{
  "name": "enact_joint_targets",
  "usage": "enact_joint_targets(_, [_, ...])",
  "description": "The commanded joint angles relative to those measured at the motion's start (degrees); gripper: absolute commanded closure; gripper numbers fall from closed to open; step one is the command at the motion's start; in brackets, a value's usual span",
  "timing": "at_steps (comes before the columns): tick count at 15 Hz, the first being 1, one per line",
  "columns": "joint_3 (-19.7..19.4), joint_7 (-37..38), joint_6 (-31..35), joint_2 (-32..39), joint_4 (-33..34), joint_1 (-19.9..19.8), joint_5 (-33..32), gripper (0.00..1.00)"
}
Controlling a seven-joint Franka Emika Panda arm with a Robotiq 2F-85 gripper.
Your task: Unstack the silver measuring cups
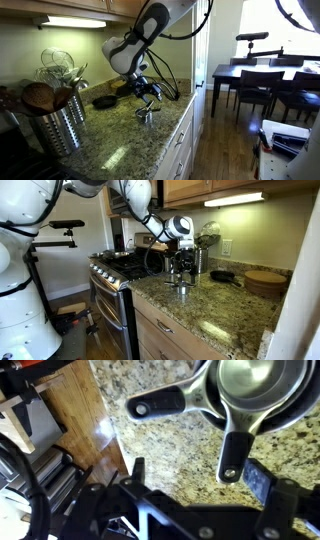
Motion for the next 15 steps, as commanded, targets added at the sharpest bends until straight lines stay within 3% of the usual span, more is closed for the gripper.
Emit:
enact_joint_targets(1, [0.02,1.29,1.00,1.76,1.80,-0.34,1.10,0.00])
enact_joint_targets(8, [-0.10,1.17,1.03,4.56,3.86,-0.23,2.04,0.00])
enact_joint_targets(9, [-0.14,1.09,1.01,4.77,3.97,-0.19,2.08,0.07])
enact_joint_targets(10, [-0.19,1.09,0.98,4.96,4.15,-0.14,2.08,0.26])
enact_joint_targets(15, [-0.22,0.83,0.55,5.81,4.99,-0.02,2.16,0.61])
